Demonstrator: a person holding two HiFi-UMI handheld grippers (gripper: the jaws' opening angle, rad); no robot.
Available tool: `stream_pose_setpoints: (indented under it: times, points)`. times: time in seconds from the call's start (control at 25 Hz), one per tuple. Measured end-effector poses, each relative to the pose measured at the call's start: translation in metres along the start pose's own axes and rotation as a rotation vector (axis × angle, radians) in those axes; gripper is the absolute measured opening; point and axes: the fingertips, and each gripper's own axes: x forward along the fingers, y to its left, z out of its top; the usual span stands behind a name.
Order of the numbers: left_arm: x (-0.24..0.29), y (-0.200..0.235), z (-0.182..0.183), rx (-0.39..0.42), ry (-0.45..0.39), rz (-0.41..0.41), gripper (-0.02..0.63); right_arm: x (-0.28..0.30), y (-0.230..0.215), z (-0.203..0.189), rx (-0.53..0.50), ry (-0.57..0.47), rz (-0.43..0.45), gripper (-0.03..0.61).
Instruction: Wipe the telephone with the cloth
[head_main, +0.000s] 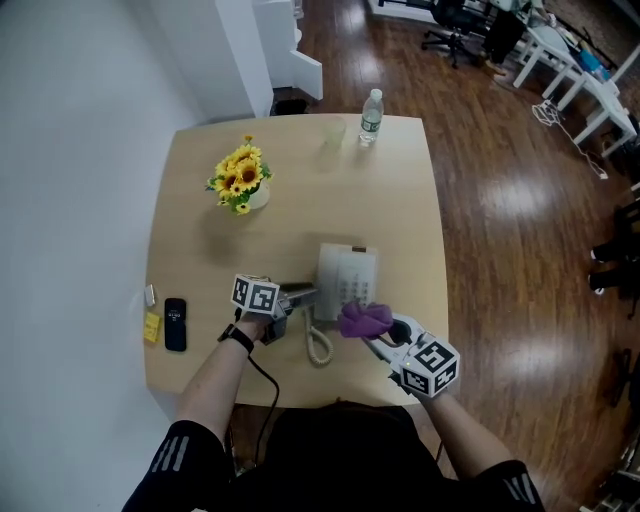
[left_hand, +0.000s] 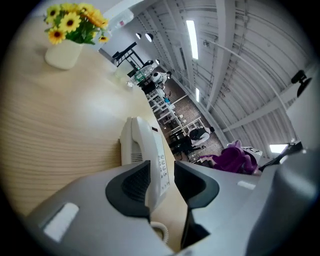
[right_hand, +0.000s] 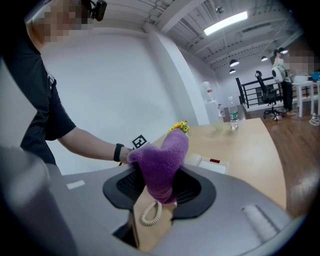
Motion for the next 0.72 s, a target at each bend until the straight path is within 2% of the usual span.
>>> stream_pose_setpoints:
  times: [0.12,0.36,0.56,0.72]
  points:
    - [-0.030,-0.018,0.006,0.120,-0.053,0.068,0.143,-0.004,0.003,0.009,0.007,-0.029,-0.009,0.156]
    - [-0.086,-0.073,0.003,0.270,-0.194,0.156,0.143,-0.016,0.014,0.017,0.008,-0.065,-0.050,0.156]
    - [-0.111,-0.118,-0.031,0.381,-0.199,0.177,0.143,-0.031,0.024,0.018,0.014,-0.096,-0.107,0.156]
    - [-0.122,-0.143,-0.057,0.427,-0.210,0.180,0.143,-0.052,0.032,0.014,0.022,-0.124,-0.169,0.156]
